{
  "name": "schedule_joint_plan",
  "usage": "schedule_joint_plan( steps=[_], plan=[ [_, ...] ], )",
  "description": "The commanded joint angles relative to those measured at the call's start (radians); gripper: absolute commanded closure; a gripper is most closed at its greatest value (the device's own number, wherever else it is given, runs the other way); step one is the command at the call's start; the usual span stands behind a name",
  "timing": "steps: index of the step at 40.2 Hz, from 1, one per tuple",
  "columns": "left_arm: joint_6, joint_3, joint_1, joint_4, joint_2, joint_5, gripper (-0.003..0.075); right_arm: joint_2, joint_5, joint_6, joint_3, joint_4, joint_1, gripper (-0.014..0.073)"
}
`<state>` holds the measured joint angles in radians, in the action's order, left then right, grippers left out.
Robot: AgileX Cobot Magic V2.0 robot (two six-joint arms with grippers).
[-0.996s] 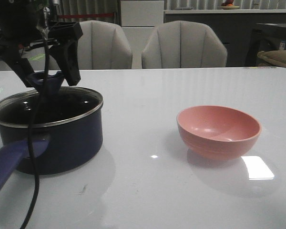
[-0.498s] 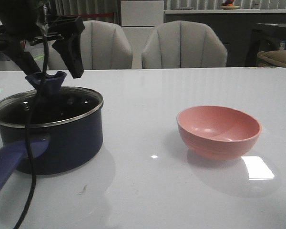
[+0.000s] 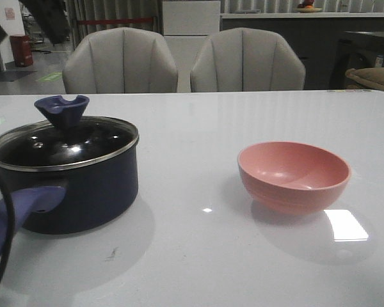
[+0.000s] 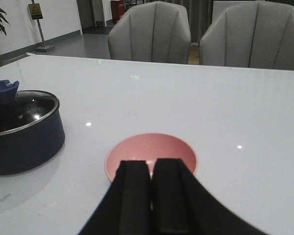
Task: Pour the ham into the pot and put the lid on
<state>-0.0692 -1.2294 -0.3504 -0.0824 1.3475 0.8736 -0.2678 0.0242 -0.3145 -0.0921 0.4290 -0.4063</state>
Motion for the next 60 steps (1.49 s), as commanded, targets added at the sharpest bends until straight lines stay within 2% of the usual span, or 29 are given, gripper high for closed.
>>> schedule_joint_plan(
  steps=[1,12,21,26,28,35,37,60],
  plan=[
    [0.003,0.094,-0.007,-0.003,-0.18,-0.115,0.015,-0.007,0.085,-0.012,-0.026,0.0,0.0,0.0444],
    [0.003,0.385,-0.007,0.033,-0.647,-0.263,0.015,-0.007,0.085,-0.012,-0.026,0.0,0.0,0.0444],
    [0.003,0.575,-0.007,0.07,-1.032,-0.31,0.0154,-0.007,0.085,-0.012,-0.026,0.0,0.0,0.0444],
    [0.003,0.659,-0.007,0.082,-1.181,-0.31,0.0235,-0.007,0.085,-0.012,-0.026,0.0,0.0,0.0444],
    [0.003,0.687,-0.007,0.082,-1.226,-0.31,0.0312,-0.007,0.085,-0.012,-0.026,0.0,0.0,0.0444],
    [0.003,0.739,-0.007,0.082,-1.289,-0.319,0.0621,-0.007,0.085,-0.012,-0.026,0.0,0.0,0.0444],
    [0.003,0.741,-0.007,0.082,-1.289,-0.319,0.0596,-0.007,0.085,-0.012,-0.026,0.0,0.0,0.0444],
    [0.003,0.743,-0.007,0.082,-1.289,-0.319,0.0606,-0.007,0.085,-0.012,-0.026,0.0,0.0,0.0444]
  ],
)
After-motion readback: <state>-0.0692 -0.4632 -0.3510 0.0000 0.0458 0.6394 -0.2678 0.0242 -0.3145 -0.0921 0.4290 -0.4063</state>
